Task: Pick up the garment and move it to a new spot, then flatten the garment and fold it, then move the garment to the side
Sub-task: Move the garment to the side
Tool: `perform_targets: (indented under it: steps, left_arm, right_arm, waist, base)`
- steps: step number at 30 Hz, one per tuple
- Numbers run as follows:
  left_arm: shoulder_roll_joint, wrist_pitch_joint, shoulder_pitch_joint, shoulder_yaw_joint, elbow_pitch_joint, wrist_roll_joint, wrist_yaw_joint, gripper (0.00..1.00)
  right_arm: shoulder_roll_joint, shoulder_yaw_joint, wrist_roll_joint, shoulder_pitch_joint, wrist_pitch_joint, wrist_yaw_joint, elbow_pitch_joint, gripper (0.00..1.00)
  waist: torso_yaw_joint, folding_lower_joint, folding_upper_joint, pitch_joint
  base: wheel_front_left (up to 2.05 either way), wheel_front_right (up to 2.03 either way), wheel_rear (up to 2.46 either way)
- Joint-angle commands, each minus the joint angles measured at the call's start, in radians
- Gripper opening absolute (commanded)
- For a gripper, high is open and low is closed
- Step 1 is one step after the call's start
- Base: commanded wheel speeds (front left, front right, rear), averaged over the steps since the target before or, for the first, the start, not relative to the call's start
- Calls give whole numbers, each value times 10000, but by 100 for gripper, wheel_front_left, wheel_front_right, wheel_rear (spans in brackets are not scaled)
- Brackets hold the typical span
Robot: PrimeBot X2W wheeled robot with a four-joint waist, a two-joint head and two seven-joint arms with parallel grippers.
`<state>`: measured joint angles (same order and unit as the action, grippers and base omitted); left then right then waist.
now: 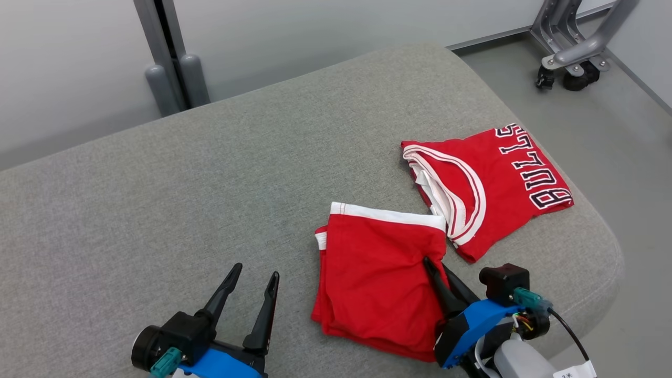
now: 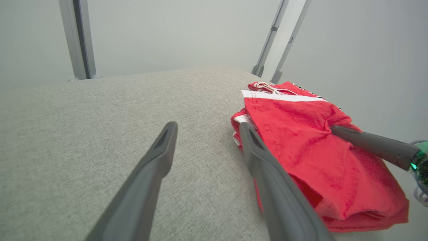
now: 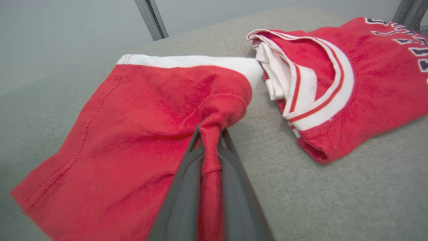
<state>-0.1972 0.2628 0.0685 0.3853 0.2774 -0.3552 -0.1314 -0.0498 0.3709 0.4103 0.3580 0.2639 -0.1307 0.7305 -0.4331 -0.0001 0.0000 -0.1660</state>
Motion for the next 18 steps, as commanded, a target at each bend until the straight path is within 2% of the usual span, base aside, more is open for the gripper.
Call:
perform_targets:
  steps: [1, 6, 10, 13, 18]
  left_arm:
    - [-145, 21, 82, 37, -34, -30, 16, 100]
    - [-424, 21, 169, 162, -57, -154, 16, 100]
    - [-741, 21, 193, 170, -123, -245, 16, 100]
    - [-901, 21, 218, 64, -172, -362, 16, 100]
    - [-1062, 21, 298, -57, -266, -501, 16, 100]
  right_arm:
    - [-21, -128, -296, 41, 3, -1, 76, 0]
    - [-25, -1190, -2134, 960, 3, -1, 800, 0]
    - [-162, -2841, -4437, 1887, -209, 1, 1192, 0]
    - [-642, -4029, -5962, 2215, -834, 1, 906, 0]
    - [-1409, -5927, -7469, 2035, -1873, 1, -213, 0]
  waist:
    - [10, 1, 0, -45]
    - [520, 1, 0, -415]
    - [1087, 1, 0, -782]
    - [1491, 1, 0, -1018]
    - [1998, 1, 0, -1316]
  base:
    - [0, 0, 0]
    - [0, 0, 0]
    - [0, 0, 0]
    - [0, 0, 0]
    - [0, 0, 0]
